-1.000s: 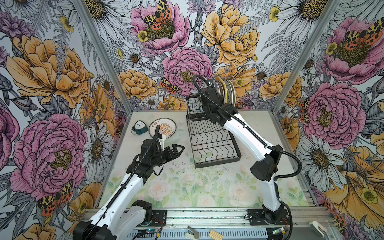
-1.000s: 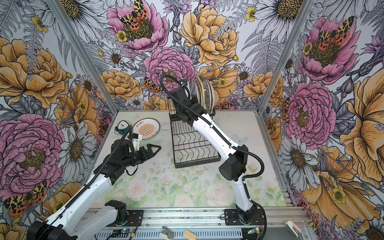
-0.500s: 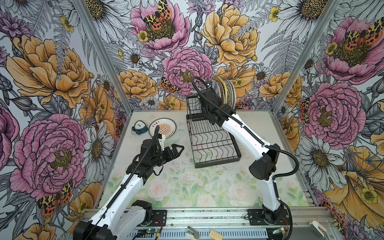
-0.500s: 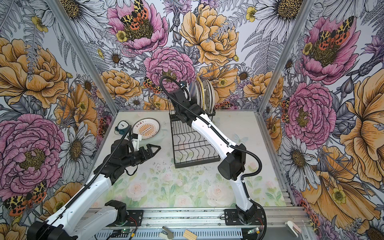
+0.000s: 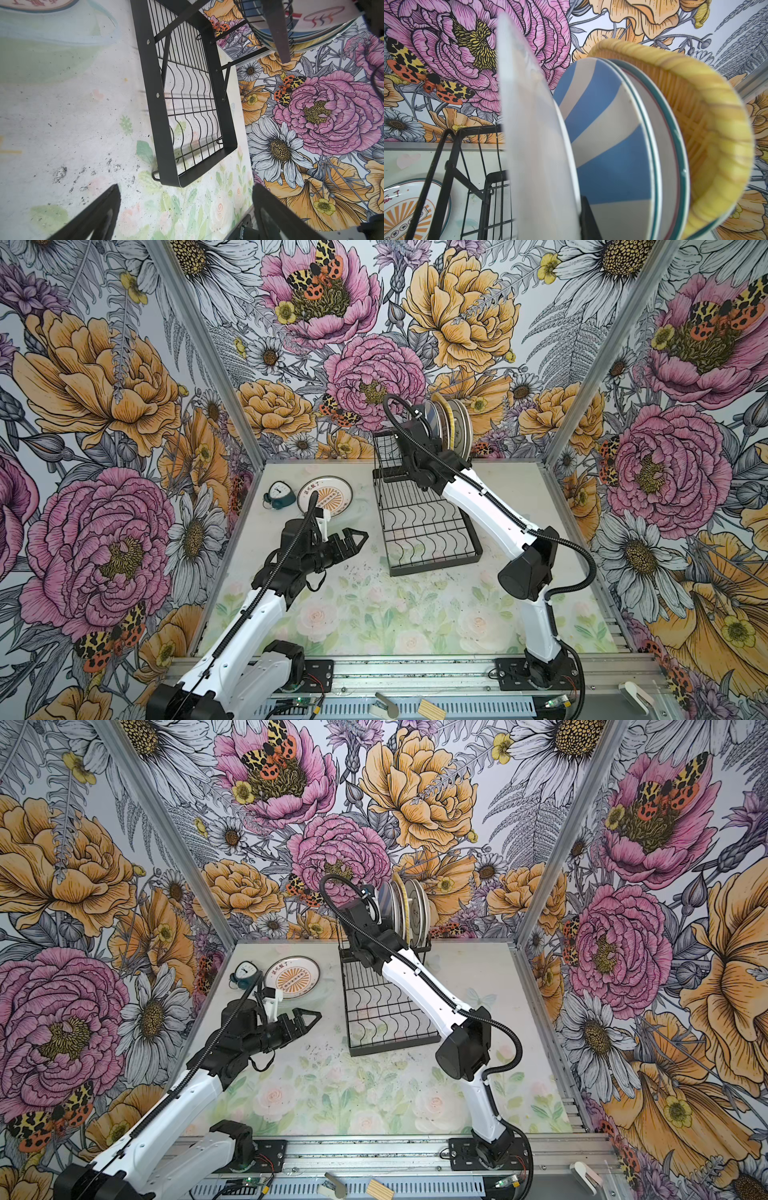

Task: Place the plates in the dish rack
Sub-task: 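Lower the green-rimmed plate into a slot beside the other plates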

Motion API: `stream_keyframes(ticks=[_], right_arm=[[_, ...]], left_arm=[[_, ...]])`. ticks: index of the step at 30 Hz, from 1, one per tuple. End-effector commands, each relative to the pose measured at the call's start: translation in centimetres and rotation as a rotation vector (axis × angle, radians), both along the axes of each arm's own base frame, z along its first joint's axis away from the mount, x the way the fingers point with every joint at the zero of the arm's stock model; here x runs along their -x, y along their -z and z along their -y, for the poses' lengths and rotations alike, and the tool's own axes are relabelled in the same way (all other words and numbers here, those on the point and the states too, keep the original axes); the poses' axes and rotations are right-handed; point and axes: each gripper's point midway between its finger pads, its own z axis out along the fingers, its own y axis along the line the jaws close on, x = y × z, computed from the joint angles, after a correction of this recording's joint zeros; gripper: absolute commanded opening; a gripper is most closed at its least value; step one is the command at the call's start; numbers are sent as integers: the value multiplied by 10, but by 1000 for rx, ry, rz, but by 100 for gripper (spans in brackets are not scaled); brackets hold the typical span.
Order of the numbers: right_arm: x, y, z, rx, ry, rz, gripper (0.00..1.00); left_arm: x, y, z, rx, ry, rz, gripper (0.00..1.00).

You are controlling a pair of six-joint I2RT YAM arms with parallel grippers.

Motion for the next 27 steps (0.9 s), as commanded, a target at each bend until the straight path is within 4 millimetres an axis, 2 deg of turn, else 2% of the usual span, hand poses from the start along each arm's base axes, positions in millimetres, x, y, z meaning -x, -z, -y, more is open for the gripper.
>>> stream_keyframes(ticks=[1, 10, 19, 27], right_arm=[[-2, -21, 26, 4, 95, 63, 0], [1, -23, 29, 4, 106, 65, 0], [3, -41, 34, -4, 113, 98, 0], [3, -35, 36, 6, 129, 90, 0]], left_arm=[[0, 0, -5, 0, -19, 14, 99], [0, 0, -5, 0, -22, 15, 99], [-1, 1, -6, 0, -27, 16, 99], [-1, 1, -5, 1, -28, 17, 99]])
